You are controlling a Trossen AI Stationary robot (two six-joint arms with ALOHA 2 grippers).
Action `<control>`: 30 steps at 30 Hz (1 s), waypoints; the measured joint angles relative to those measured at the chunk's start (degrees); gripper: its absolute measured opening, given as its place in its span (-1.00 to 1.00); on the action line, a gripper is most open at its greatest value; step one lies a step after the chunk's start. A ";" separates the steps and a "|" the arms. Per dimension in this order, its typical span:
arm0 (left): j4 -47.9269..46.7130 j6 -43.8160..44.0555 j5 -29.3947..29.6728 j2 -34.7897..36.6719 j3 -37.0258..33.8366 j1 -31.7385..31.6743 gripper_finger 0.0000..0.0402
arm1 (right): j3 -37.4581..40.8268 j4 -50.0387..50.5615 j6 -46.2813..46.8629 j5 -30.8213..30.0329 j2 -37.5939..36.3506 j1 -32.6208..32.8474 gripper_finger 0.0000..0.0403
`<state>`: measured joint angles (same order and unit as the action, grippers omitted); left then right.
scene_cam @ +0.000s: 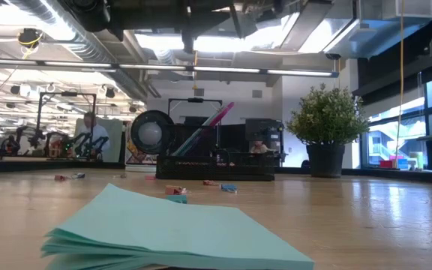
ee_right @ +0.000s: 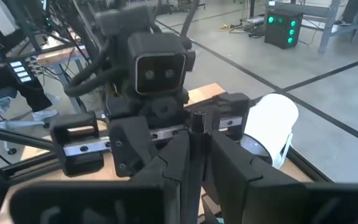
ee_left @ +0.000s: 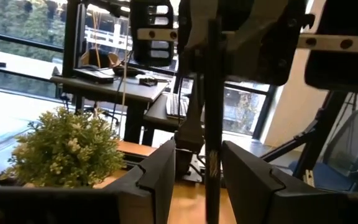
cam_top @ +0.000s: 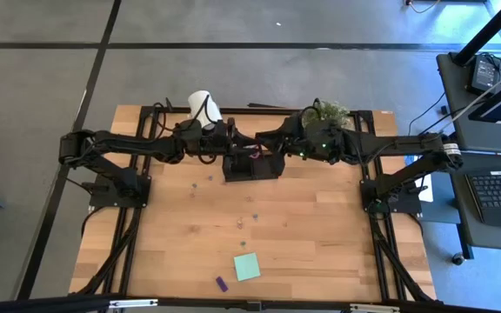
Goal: Pick and place office supplies into organizer
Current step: Put the black pen into the black desk organizer
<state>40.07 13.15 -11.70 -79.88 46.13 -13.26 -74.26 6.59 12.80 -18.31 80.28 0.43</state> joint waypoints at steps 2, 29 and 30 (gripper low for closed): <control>0.06 0.00 0.02 0.00 0.00 -0.02 -0.38 | 0.00 -0.05 0.01 0.03 0.61 0.00 -0.71; 5.18 -0.40 0.30 0.00 0.00 -0.02 -0.69 | 0.00 -0.70 -1.39 0.04 1.33 -0.04 -0.71; 5.19 -0.39 0.28 0.00 0.00 -0.03 -0.72 | 0.00 -0.74 -1.50 -0.02 1.33 -0.04 -0.71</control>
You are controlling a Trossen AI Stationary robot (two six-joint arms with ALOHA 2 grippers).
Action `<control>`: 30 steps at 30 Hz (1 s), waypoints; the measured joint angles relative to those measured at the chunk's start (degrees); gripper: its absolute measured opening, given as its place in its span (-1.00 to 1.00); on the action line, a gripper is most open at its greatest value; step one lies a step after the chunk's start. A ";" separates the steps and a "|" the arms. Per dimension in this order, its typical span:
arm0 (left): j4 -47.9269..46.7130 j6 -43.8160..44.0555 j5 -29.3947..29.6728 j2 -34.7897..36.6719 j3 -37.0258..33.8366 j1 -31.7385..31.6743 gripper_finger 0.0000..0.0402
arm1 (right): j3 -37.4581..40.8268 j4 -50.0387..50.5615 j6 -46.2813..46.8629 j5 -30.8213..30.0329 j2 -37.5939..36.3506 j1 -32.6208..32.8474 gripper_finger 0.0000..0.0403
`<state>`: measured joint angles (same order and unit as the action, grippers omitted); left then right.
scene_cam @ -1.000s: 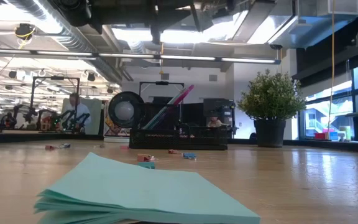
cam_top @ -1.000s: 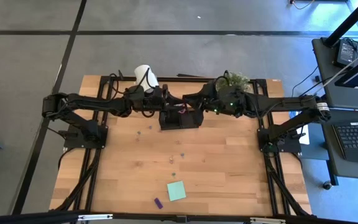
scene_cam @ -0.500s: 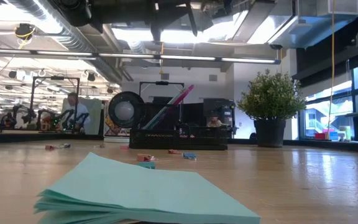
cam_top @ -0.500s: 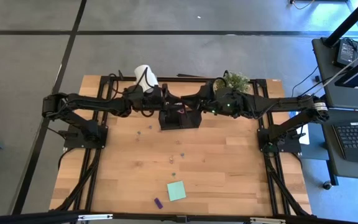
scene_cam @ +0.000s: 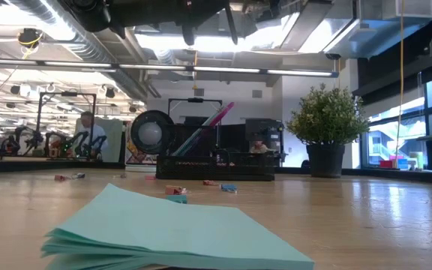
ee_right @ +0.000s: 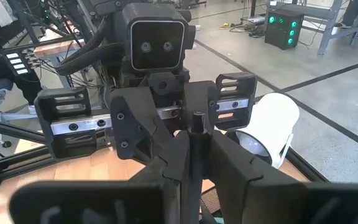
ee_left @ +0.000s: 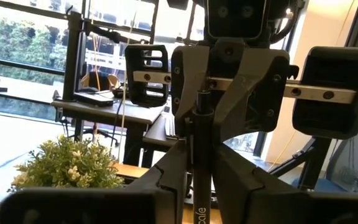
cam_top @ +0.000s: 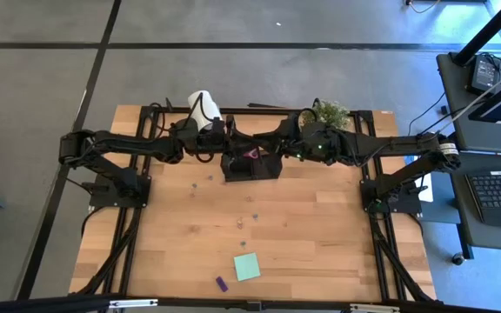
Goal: Pick and place office supplies into organizer
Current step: Put the black pen into the black desk organizer
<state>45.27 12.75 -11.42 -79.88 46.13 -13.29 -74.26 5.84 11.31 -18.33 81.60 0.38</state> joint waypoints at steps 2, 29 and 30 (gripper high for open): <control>-0.01 0.02 0.01 0.00 0.00 -0.01 -0.76 | 0.00 -0.02 -0.04 -0.02 0.00 0.00 -0.71; -0.49 -0.09 -0.17 0.00 0.00 -0.01 -0.77 | 0.00 -0.30 -2.72 0.07 0.02 0.00 -0.19; -0.49 -0.09 -0.18 0.00 0.00 -0.01 -0.77 | 0.00 -0.28 -2.92 0.04 0.02 -0.01 -0.13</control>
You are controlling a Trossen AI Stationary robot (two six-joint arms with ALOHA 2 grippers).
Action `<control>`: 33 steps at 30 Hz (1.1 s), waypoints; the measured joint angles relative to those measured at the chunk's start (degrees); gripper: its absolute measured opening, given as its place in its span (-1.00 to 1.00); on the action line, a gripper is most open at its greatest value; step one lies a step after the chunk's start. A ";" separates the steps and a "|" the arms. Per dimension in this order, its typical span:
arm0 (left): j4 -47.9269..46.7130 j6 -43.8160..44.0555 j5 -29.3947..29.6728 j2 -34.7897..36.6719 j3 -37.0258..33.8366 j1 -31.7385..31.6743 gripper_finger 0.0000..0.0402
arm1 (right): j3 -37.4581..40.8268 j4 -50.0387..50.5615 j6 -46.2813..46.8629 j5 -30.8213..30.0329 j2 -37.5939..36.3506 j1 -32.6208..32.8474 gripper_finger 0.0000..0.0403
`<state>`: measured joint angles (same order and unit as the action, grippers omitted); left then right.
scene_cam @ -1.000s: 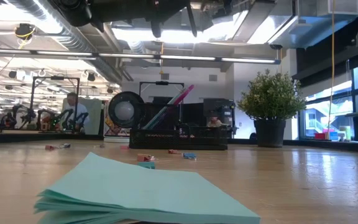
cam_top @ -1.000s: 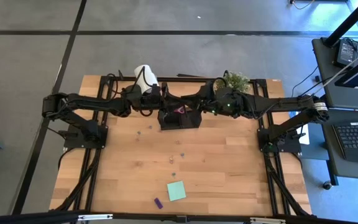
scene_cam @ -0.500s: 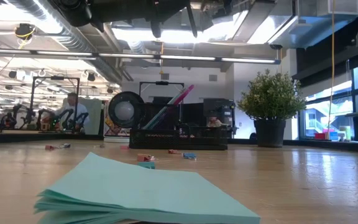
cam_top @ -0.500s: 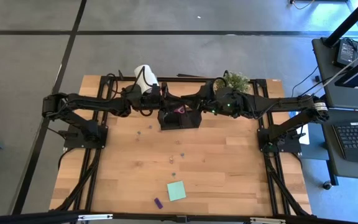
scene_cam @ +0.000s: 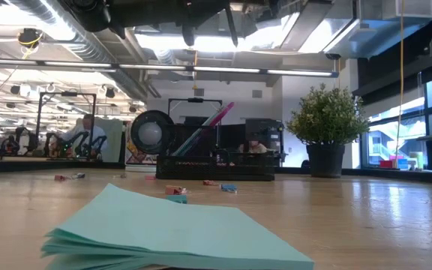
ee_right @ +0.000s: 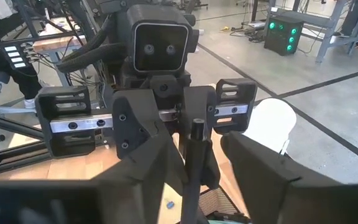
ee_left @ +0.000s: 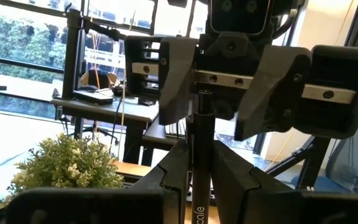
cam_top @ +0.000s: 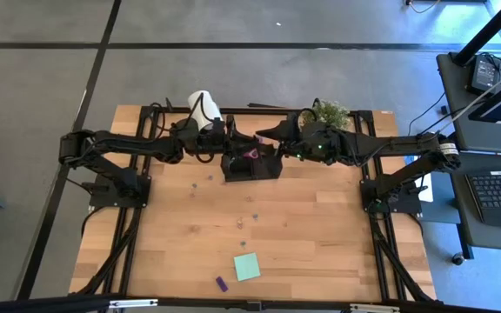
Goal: Pick and place office supplies into organizer
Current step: Put the black pen into the black desk organizer
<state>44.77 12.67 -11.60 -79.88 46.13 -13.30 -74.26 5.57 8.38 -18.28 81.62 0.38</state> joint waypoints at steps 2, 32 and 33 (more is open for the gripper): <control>-0.34 0.00 -0.06 0.00 0.00 0.02 -0.77 | 0.00 0.25 -1.24 0.00 -0.23 -0.19 -0.02; -31.91 -4.82 0.16 0.66 -0.04 -12.45 -0.76 | 1.49 31.84 9.40 -0.09 -9.94 -0.28 0.21; -32.03 -5.29 0.16 0.66 -0.04 -12.44 -0.76 | 1.78 31.90 9.40 -0.09 -9.94 -0.28 0.21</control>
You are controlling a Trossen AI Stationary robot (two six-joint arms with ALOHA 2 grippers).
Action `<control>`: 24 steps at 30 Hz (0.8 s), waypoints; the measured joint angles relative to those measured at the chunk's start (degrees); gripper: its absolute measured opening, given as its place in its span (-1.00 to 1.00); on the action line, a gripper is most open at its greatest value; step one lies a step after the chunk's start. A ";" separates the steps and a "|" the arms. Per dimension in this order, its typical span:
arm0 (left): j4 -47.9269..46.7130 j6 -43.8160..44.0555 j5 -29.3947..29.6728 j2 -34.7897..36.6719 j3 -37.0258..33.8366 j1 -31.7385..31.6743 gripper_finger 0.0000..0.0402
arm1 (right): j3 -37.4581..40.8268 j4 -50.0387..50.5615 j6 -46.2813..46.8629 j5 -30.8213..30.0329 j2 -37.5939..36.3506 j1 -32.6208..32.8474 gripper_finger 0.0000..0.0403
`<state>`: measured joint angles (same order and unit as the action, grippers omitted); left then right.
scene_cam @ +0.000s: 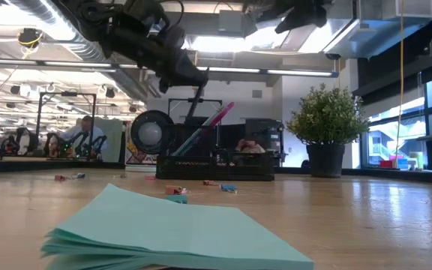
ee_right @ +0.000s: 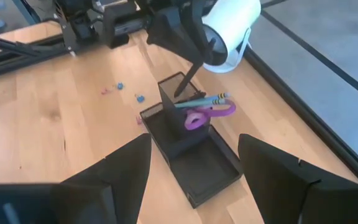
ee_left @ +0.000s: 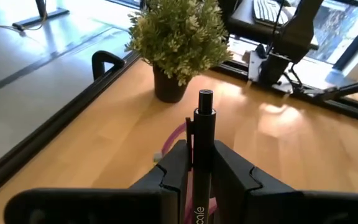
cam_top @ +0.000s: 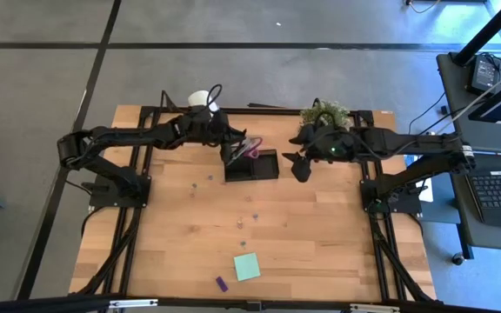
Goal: Pick and place office supplies into organizer
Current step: Put the black pen into the black desk organizer
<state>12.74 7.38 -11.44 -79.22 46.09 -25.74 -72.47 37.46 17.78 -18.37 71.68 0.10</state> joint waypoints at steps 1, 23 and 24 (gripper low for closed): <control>-0.30 -0.66 0.00 0.00 0.00 0.00 -0.76 | 0.36 -0.18 0.00 0.00 0.00 0.00 0.21; -4.39 -5.37 5.09 -8.25 0.04 2.52 -0.75 | 3.40 -1.82 1.68 -0.37 0.00 -1.41 0.21; -4.33 -5.65 5.11 -8.39 0.07 2.56 -0.75 | 3.40 -1.80 1.64 -0.37 0.00 -1.65 0.21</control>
<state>8.42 1.72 -6.33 -87.61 46.15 -23.18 -69.08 35.66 19.42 -18.74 71.68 -1.55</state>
